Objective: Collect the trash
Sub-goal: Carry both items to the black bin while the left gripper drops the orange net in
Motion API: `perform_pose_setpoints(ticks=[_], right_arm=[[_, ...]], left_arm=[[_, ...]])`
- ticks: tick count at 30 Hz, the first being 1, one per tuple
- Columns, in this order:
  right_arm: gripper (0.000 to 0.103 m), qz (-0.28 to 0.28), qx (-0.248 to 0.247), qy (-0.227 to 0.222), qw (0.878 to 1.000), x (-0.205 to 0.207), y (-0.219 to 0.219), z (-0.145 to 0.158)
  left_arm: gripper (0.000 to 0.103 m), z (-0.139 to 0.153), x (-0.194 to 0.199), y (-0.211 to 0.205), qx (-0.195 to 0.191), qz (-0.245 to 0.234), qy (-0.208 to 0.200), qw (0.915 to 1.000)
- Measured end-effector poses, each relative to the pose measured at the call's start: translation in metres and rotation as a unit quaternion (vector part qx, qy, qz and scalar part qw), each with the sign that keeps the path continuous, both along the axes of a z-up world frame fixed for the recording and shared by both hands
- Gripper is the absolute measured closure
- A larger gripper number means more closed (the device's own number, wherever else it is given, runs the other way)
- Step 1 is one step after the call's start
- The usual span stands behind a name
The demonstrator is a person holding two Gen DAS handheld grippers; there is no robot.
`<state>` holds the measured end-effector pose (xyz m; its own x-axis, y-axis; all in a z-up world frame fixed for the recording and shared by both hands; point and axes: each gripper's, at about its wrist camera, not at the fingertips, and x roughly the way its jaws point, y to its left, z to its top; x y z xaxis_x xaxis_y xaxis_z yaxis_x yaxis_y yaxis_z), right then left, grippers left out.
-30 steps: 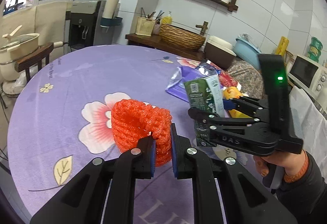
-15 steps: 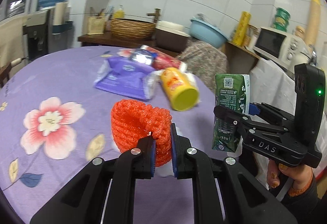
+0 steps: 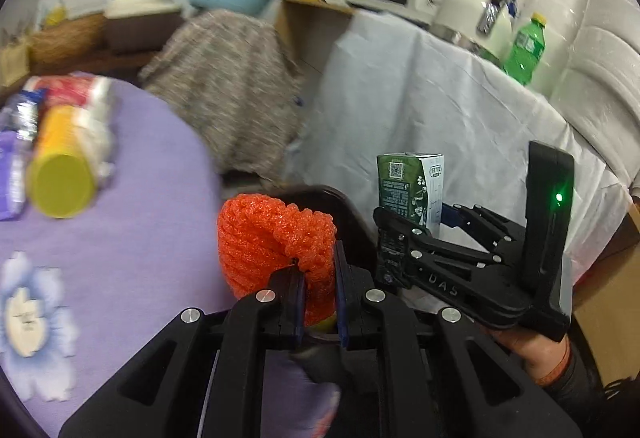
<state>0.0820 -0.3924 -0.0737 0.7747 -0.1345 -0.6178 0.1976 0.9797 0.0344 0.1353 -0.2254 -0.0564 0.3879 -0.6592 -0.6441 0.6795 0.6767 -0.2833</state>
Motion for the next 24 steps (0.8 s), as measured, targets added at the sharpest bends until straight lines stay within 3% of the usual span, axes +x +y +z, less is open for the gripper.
perform_pose_setpoints(ticks=[6, 10, 14, 15, 17, 18, 19, 24], right_arm=[[0.051, -0.047, 0.010, 0.026, 0.998, -0.019, -0.038, -0.029], [0.051, -0.060, 0.013, 0.037, 0.997, -0.029, -0.052, -0.042], [0.051, -0.072, 0.019, 0.040, 0.996, -0.038, -0.063, -0.050], [0.051, -0.076, 0.021, 0.041, 0.996, -0.040, -0.064, -0.052], [0.051, -0.083, 0.028, 0.045, 0.995, -0.043, -0.069, -0.059], [0.051, -0.085, 0.030, 0.048, 0.995, -0.044, -0.071, -0.061], [0.051, -0.088, 0.032, 0.051, 0.994, -0.045, -0.073, -0.065], [0.051, -0.092, 0.041, 0.060, 0.993, -0.047, -0.076, -0.077]], left_arm=[[0.091, -0.040, 0.014, -0.067, 0.041, -0.031, 0.034, 0.9981], [0.091, -0.065, 0.024, -0.092, 0.050, -0.047, 0.072, 0.9951], [0.090, -0.083, 0.030, -0.108, 0.061, -0.055, 0.074, 0.9938], [0.086, -0.088, 0.032, -0.111, 0.065, -0.060, 0.079, 0.9930], [0.062, -0.091, 0.035, -0.115, 0.071, -0.058, 0.081, 0.9925], [0.043, -0.092, 0.036, -0.114, 0.071, -0.052, 0.078, 0.9930], [0.038, -0.092, 0.036, -0.115, 0.068, -0.048, 0.074, 0.9937], [0.035, -0.088, 0.036, -0.116, 0.070, -0.053, 0.062, 0.9943]])
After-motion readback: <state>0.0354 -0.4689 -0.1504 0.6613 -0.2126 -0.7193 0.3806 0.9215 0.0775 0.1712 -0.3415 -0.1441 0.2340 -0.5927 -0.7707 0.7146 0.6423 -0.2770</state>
